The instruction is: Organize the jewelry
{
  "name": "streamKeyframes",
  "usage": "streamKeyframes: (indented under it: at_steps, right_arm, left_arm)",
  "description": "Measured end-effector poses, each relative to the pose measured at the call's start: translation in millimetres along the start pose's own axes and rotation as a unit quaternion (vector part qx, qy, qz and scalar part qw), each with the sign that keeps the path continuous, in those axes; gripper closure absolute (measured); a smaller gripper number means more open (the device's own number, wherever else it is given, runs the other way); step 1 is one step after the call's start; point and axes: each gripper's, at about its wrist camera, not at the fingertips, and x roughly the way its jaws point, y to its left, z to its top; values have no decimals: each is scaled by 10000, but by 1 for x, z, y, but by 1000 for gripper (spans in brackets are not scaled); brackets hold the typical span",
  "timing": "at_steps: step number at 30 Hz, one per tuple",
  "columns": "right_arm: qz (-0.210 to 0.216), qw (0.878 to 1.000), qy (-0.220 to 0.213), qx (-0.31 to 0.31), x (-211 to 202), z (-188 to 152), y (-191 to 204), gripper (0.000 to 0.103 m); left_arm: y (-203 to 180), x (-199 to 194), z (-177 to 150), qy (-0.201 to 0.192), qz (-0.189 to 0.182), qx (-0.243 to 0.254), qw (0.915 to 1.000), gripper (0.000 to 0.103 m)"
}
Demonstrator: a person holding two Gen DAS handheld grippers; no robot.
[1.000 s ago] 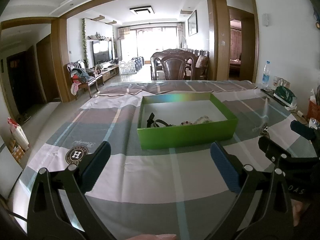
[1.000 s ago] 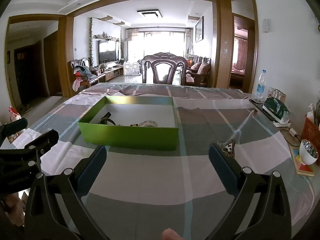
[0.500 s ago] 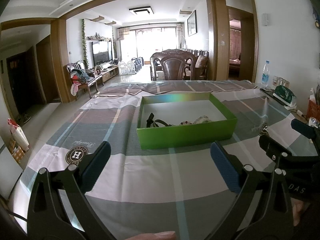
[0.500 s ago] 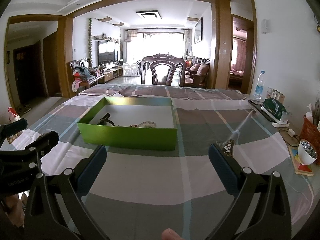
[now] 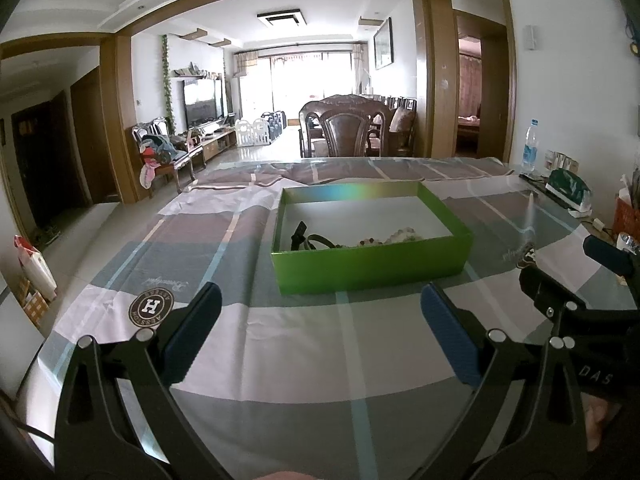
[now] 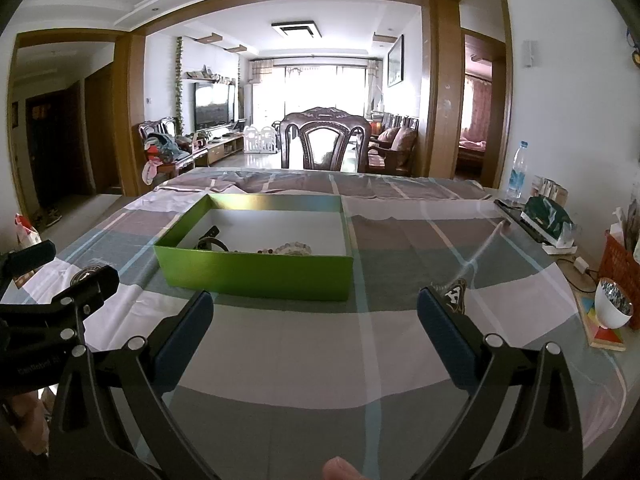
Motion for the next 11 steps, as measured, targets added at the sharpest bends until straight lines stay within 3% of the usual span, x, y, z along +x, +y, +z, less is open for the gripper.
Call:
streamKeyframes:
  at_steps: [6, 11]
  right_arm:
    - [76, 9997, 209, 22, 10, -3, -1, 4]
    - [160, 9917, 1256, -206, 81, -19, -2, 3]
  left_arm:
    - [1, 10, -4, 213, -33, 4, 9998, 4]
    - [4, 66, -19, 1083, -206, -32, 9939, 4]
